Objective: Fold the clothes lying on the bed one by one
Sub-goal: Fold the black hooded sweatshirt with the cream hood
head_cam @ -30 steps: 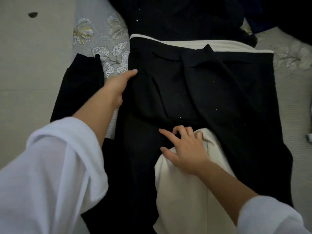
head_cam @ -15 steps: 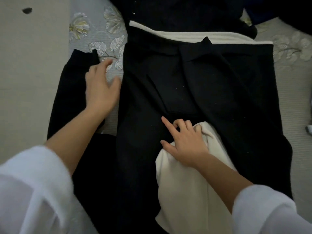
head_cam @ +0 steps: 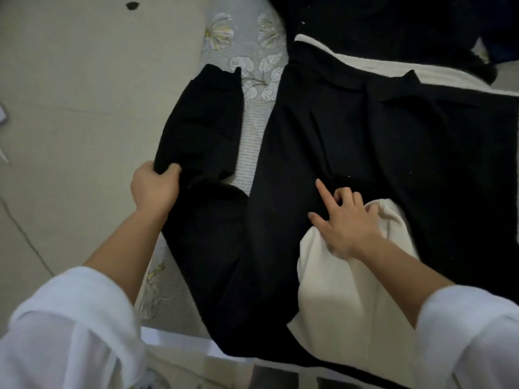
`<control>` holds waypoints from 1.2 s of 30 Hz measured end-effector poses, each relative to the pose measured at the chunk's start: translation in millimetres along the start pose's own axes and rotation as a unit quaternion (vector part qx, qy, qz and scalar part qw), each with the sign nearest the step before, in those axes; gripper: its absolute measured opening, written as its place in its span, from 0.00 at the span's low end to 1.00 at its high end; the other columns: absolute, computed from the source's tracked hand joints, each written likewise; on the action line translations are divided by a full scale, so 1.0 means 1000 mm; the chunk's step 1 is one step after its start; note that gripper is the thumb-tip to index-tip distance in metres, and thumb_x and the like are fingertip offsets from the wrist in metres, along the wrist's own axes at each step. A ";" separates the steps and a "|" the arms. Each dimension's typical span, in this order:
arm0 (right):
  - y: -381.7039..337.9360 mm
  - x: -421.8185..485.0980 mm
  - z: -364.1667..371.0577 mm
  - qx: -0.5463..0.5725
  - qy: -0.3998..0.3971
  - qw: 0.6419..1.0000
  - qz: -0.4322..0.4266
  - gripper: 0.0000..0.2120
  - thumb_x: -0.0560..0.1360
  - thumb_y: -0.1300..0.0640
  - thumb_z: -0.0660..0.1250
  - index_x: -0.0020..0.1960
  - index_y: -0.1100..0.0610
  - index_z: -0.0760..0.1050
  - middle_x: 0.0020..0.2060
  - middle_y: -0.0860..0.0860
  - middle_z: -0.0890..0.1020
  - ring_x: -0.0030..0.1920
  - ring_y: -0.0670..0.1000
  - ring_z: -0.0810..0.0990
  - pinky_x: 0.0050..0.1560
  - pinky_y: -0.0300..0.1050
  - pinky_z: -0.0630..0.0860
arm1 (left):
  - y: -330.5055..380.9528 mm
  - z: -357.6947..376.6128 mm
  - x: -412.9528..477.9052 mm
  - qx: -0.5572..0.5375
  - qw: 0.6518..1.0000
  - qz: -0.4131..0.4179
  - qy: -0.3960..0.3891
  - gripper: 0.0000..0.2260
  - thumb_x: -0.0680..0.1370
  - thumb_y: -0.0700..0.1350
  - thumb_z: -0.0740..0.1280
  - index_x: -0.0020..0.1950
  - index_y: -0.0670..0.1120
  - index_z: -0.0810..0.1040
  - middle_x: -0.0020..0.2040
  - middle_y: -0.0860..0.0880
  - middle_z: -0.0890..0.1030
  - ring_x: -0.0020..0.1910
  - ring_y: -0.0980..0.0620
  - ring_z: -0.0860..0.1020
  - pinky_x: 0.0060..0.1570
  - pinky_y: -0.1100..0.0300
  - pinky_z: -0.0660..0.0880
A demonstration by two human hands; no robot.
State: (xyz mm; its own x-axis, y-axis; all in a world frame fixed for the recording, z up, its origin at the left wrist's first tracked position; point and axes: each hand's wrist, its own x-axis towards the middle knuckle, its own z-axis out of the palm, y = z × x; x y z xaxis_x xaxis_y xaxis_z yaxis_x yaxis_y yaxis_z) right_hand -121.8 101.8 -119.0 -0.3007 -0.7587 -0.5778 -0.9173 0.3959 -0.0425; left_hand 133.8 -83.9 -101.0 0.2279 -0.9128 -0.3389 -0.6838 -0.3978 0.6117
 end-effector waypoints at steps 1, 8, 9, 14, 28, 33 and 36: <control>0.001 -0.002 0.000 -0.009 -0.008 1.000 -0.006 0.32 0.76 0.40 0.45 0.78 0.43 0.39 0.64 0.51 0.58 0.62 0.53 0.60 0.62 0.57 0.60 | 0.002 -0.006 -0.005 -0.022 0.999 0.005 0.035 0.10 0.77 0.47 0.62 0.45 0.39 0.75 0.41 0.43 0.77 0.42 0.45 0.76 0.39 0.56 0.68; 0.005 -0.021 0.003 0.080 -0.005 0.997 0.001 0.30 0.79 0.36 0.46 0.78 0.43 0.42 0.72 0.49 0.57 0.72 0.52 0.56 0.68 0.56 0.55 | -0.019 -0.070 -0.007 -0.163 0.944 -0.064 0.278 0.13 0.78 0.50 0.59 0.38 0.44 0.74 0.46 0.46 0.77 0.44 0.52 0.75 0.47 0.54 0.73; 0.006 -0.026 0.005 0.093 -0.005 0.996 -0.004 0.30 0.79 0.36 0.46 0.78 0.42 0.43 0.74 0.49 0.56 0.73 0.51 0.54 0.69 0.55 0.54 | -0.016 -0.075 -0.009 -0.190 0.938 -0.055 0.286 0.13 0.77 0.52 0.59 0.38 0.45 0.75 0.45 0.46 0.78 0.43 0.53 0.76 0.47 0.55 0.74; 0.014 -0.044 0.016 0.176 -0.010 0.983 -0.047 0.28 0.79 0.38 0.48 0.77 0.43 0.50 0.78 0.45 0.50 0.77 0.46 0.45 0.74 0.50 0.44 | 0.035 -0.064 -0.057 -0.239 0.929 0.097 0.267 0.10 0.79 0.46 0.61 0.41 0.43 0.75 0.37 0.54 0.75 0.34 0.67 0.73 0.43 0.71 0.69; 0.090 -0.065 -0.025 0.649 0.152 0.731 0.146 0.20 0.73 0.52 0.67 0.64 0.56 0.72 0.51 0.55 0.82 0.50 0.51 0.82 0.59 0.55 0.77 | 0.016 0.084 -0.259 0.354 0.779 0.372 -0.359 0.32 0.78 0.47 0.61 0.78 0.54 0.48 0.78 0.50 0.39 0.76 0.50 0.34 0.71 0.45 0.33; 0.077 -0.061 -0.023 0.499 0.125 0.855 0.065 0.41 0.68 0.43 0.74 0.74 0.54 0.59 0.64 0.49 0.70 0.56 0.44 0.74 0.53 0.34 0.72 | -0.011 0.073 -0.244 0.345 0.816 0.404 -0.227 0.30 0.72 0.51 0.64 0.74 0.53 0.63 0.75 0.45 0.62 0.74 0.46 0.57 0.70 0.43 0.59; 0.056 -0.051 -0.020 0.328 0.169 0.929 0.025 0.45 0.69 0.43 0.73 0.76 0.55 0.51 0.68 0.52 0.60 0.63 0.51 0.70 0.59 0.44 0.73 | -0.014 0.066 -0.235 0.334 0.844 0.370 -0.195 0.30 0.70 0.52 0.70 0.71 0.51 0.67 0.62 0.45 0.71 0.59 0.45 0.71 0.52 0.51 0.73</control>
State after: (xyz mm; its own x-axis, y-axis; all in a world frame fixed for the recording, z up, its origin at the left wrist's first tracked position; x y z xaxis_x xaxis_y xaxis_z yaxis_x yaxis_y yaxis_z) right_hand -163.4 152.2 -75.3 -0.5051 -0.8061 -0.3083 -0.5769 0.5810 -0.5742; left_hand 43.8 142.1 -77.2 -0.5908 -0.7363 -0.3299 -0.8066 0.5292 0.2634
